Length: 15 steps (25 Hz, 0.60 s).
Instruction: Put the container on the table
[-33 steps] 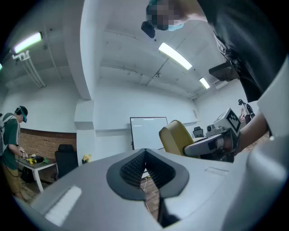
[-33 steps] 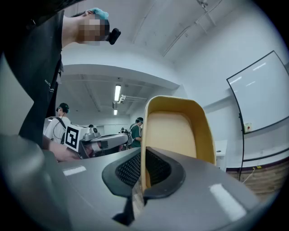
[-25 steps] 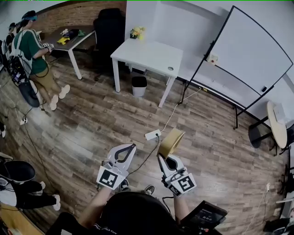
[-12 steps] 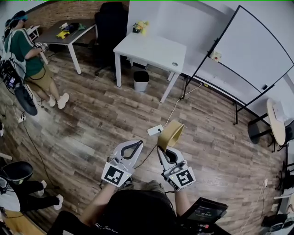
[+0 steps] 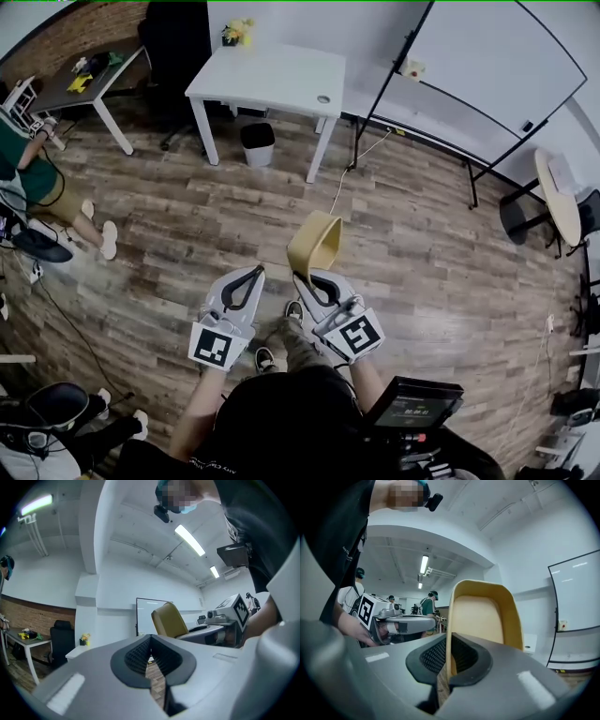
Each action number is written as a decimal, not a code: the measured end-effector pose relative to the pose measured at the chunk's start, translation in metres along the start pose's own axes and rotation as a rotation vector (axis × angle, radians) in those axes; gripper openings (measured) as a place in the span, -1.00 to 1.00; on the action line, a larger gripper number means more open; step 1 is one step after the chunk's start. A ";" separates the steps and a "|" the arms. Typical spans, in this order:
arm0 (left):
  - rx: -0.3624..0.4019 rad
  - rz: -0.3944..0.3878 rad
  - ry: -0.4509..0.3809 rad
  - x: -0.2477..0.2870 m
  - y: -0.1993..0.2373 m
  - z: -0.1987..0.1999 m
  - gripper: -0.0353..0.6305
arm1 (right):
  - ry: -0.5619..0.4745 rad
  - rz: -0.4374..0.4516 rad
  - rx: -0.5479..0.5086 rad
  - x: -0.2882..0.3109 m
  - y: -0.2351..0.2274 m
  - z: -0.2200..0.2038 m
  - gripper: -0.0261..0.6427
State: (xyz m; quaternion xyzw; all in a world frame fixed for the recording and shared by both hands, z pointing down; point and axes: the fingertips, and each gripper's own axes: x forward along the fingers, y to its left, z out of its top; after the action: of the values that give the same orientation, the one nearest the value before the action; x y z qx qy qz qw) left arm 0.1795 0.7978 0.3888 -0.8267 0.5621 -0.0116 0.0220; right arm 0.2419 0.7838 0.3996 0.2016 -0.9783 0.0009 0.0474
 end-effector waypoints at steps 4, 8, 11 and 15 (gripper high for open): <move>0.022 -0.020 0.018 0.059 0.011 -0.002 -0.89 | -0.010 -0.004 -0.001 0.022 -0.051 0.000 -0.87; 0.019 -0.011 0.027 0.108 0.031 0.007 -0.89 | -0.026 0.002 0.008 0.047 -0.098 0.010 -0.87; 0.027 0.005 0.022 0.138 0.043 0.013 -0.89 | -0.034 0.008 0.018 0.061 -0.129 0.012 -0.87; 0.076 0.033 0.037 0.176 0.055 0.016 -0.89 | -0.064 0.038 0.050 0.078 -0.167 0.015 -0.87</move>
State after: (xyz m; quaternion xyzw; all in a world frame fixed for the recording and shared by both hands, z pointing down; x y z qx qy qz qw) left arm 0.1938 0.6142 0.3689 -0.8155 0.5752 -0.0476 0.0432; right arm 0.2351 0.5996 0.3892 0.1842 -0.9826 0.0196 0.0108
